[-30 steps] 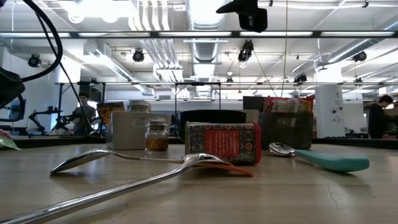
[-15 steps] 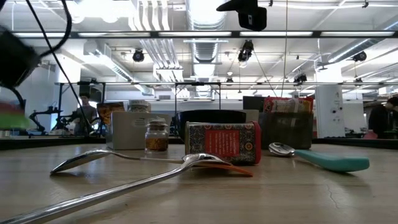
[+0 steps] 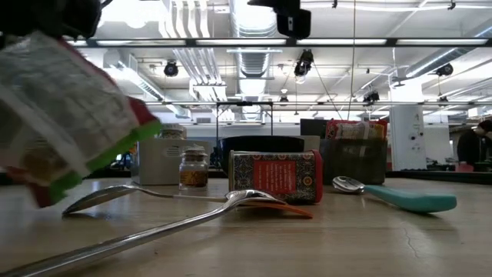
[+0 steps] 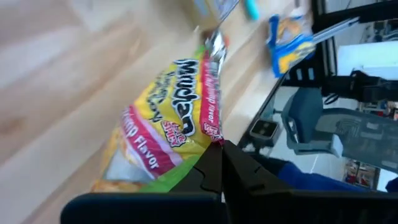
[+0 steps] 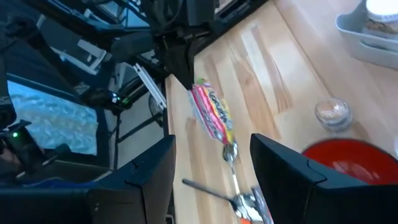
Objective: Pick & Place Food Item
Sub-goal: Put the yellow noodle pack into the black bin
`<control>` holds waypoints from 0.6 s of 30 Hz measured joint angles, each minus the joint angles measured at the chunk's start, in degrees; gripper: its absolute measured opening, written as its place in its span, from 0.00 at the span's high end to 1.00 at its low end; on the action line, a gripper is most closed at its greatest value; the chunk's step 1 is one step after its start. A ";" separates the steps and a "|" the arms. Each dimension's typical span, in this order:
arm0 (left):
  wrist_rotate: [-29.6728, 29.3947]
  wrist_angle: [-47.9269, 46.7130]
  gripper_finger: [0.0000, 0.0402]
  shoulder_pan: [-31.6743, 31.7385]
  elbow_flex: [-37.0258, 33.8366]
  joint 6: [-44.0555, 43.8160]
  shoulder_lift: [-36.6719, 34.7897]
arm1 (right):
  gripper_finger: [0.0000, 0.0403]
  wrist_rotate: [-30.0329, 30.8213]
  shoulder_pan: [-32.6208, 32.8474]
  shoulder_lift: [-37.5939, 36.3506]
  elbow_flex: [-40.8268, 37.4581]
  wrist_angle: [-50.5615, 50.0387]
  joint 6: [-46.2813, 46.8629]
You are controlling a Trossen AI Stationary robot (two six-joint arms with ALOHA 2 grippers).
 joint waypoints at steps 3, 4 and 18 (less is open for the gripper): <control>0.02 -0.19 1.00 2.91 1.37 3.61 0.10 | 0.50 -2.48 -0.02 2.09 0.00 2.88 0.00; 0.01 -0.17 1.00 3.86 1.78 4.43 0.08 | 0.50 -3.70 -0.02 2.96 0.00 3.95 0.00; 4.25 -0.24 1.00 17.38 9.52 20.51 0.34 | 0.50 -11.36 -0.82 11.92 0.05 14.17 -2.96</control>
